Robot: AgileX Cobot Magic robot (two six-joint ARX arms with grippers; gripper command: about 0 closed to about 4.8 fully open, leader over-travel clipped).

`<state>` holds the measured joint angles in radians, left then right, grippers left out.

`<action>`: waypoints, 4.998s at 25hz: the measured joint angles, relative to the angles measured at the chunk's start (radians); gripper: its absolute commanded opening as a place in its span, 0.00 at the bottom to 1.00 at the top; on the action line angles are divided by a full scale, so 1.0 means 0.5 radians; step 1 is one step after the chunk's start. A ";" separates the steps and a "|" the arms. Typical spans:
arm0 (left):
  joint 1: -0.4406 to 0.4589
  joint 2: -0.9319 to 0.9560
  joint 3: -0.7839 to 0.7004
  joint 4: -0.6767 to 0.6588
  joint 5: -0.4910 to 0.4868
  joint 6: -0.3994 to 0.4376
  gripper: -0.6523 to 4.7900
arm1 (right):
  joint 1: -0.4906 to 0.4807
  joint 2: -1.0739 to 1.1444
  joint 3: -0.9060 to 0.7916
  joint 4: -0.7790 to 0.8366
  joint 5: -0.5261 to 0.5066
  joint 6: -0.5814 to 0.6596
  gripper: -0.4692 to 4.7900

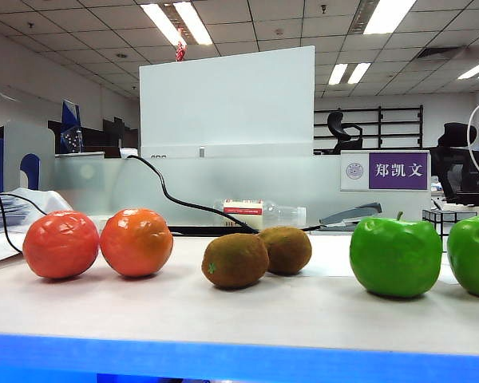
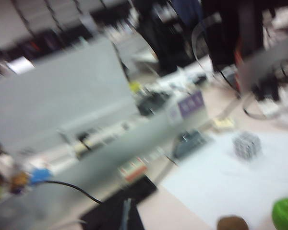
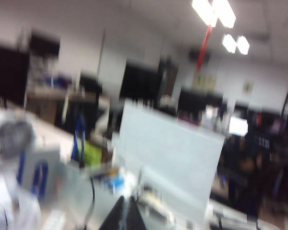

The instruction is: Put the same fruits together.

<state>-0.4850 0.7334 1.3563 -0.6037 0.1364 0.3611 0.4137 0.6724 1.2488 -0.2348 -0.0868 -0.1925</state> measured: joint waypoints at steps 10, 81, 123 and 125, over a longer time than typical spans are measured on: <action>-0.003 -1.097 -0.165 -0.329 -0.642 -0.104 0.11 | 0.005 -0.868 -0.174 -0.579 0.310 0.198 0.08; -0.002 -1.460 -2.656 1.064 -0.227 -1.114 0.11 | 0.005 -1.339 -2.408 0.646 0.448 0.841 0.09; 1.000 -1.460 -2.696 1.139 -0.136 -0.759 0.11 | 0.005 -1.339 -2.408 0.646 0.446 0.842 0.09; 1.000 -1.460 -2.696 1.139 -0.136 -0.760 0.11 | 0.005 -1.339 -2.408 0.646 0.446 0.842 0.09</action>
<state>0.0151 0.0032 0.0082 -0.0341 0.0685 -0.0189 0.4160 0.0029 0.0448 0.0883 0.1364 0.2283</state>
